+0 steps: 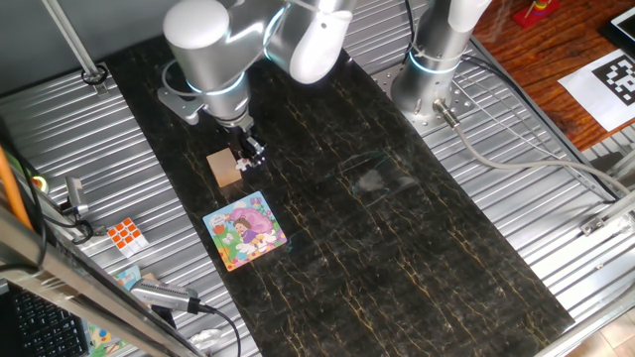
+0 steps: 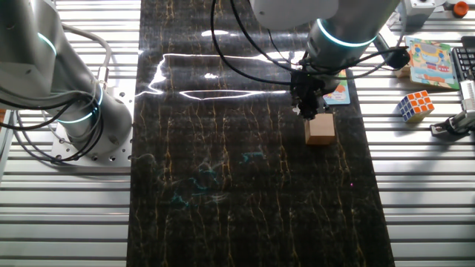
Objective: Assemble one piece of a puzzle
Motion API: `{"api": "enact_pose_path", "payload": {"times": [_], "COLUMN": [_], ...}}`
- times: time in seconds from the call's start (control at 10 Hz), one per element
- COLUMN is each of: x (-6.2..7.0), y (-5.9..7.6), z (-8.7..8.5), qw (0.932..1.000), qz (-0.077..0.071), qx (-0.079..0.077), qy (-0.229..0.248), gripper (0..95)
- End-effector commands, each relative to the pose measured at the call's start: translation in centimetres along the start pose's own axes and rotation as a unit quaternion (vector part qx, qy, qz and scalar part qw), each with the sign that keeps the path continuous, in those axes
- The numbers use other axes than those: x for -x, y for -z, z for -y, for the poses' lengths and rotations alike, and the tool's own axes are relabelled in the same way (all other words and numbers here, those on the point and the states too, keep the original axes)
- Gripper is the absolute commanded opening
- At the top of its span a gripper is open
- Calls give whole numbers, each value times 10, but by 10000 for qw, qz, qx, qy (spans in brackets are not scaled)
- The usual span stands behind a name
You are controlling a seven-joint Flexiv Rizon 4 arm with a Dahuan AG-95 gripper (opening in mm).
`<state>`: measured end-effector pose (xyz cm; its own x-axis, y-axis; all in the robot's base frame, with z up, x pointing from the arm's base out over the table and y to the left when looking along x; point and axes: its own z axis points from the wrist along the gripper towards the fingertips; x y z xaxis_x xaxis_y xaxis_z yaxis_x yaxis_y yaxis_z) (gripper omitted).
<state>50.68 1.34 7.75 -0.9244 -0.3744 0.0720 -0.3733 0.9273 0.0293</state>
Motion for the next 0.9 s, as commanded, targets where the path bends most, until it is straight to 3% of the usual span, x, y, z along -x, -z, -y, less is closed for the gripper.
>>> {"api": "enact_pose_path", "payload": {"times": [0.1, 0.2, 0.3, 0.4, 0.9], "x": [2, 2, 2, 2, 1], "y": [-3, -4, -4, -5, -5], "z": [2, 2, 2, 3, 5], "qw": [10000, 9999, 9999, 9999, 9996], "qz": [7, 15, 19, 21, 13], "qx": [10, 11, 12, 15, 3], "qy": [75, 105, 134, 160, 283], "gripper": [0, 190, 190, 380, 380]}}
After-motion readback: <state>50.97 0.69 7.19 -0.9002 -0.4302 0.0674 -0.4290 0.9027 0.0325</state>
